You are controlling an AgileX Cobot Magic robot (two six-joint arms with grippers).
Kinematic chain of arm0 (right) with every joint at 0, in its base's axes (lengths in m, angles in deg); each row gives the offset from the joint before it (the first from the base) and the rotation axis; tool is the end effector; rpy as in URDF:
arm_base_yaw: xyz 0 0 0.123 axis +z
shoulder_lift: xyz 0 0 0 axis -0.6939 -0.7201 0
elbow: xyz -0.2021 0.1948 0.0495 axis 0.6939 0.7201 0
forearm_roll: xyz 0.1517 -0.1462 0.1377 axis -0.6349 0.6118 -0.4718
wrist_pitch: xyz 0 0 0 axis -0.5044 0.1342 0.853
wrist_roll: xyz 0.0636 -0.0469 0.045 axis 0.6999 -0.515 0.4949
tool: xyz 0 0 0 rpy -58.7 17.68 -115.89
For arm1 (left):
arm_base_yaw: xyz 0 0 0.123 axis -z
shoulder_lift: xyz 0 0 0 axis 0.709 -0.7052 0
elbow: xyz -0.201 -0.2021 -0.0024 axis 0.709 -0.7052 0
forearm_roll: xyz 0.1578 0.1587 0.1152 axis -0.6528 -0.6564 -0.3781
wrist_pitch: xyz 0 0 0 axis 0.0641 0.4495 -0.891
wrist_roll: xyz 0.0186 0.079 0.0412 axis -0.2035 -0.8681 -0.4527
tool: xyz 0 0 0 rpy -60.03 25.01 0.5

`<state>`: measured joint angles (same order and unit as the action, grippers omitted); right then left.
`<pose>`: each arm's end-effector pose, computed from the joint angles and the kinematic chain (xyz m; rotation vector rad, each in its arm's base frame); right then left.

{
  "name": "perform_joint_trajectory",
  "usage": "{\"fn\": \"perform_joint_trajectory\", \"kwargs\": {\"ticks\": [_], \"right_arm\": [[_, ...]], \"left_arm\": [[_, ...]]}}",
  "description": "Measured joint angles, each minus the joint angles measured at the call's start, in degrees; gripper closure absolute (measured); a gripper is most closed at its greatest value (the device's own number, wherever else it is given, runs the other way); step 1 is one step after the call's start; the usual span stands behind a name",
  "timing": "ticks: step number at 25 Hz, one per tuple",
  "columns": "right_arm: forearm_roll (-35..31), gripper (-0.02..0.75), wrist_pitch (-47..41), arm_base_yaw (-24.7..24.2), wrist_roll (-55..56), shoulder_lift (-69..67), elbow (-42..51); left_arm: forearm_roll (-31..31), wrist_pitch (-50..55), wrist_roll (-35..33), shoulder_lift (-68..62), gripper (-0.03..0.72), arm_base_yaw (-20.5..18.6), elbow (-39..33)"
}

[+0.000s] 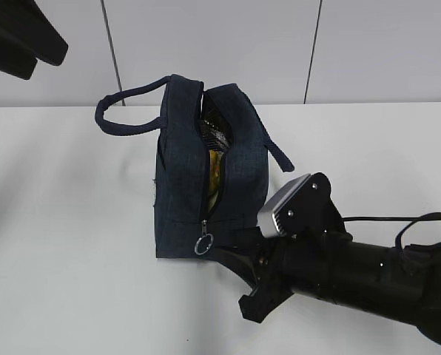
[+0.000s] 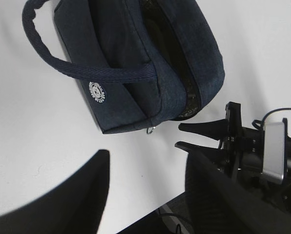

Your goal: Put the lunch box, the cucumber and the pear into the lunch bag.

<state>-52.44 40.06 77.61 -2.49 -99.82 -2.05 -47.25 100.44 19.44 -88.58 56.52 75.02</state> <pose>0.2217 0.1787 0.1267 -0.9128 1.8179 0.5605 0.2623 -0.0926 0.3958 0.3517 2.5909 -0.6695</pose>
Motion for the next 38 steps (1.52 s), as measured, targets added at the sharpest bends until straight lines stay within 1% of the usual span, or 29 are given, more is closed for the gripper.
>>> {"fn": "perform_joint_trajectory", "kwargs": {"ticks": [5, 7, 14, 21, 23, 26, 28, 31, 38], "right_arm": [[14.04, 0.511, 3.55, -6.0, 8.47, -4.78, -4.05], [16.68, 0.511, 5.88, -7.45, 9.93, -6.68, -4.85], [18.06, 0.511, 9.5, -8.08, 10.55, -8.75, -5.02], [18.75, 0.507, 10.39, -8.08, 10.43, -9.52, -5.02], [20.16, 0.481, 10.39, -8.08, 9.85, -10.18, -5.02], [21.24, 0.412, 10.53, -8.08, 8.86, -11.31, -5.11], [21.5, 0.384, 11.34, -8.08, 8.3, -11.66, -5.11], [21.24, 0.37, 12.63, -8.08, 7.2, -11.79, -5.15], [19.48, 0.365, 13.51, -8.08, 6.86, -11.79, -5.24]], "left_arm": [[0.0, 0.0, 0.0, 0.0, 0.328, 0.0, 0.0], [0.0, 0.0, 0.0, 0.0, 0.328, 0.0, 0.0], [0.0, 0.0, 0.0, 0.0, 0.328, 0.0, 0.0], [0.0, 0.0, 0.0, 0.0, 0.328, 0.0, 0.0], [0.0, 0.0, 0.0, 0.0, 0.328, 0.0, 0.0], [0.0, 0.0, 0.0, 0.0, 0.328, 0.0, 0.0], [0.0, 0.0, 0.0, 0.0, 0.328, 0.0, 0.0], [0.0, 0.0, 0.0, 0.0, 0.328, 0.0, 0.0], [0.0, 0.0, 0.0, 0.0, 0.328, 0.0, 0.0]]}}
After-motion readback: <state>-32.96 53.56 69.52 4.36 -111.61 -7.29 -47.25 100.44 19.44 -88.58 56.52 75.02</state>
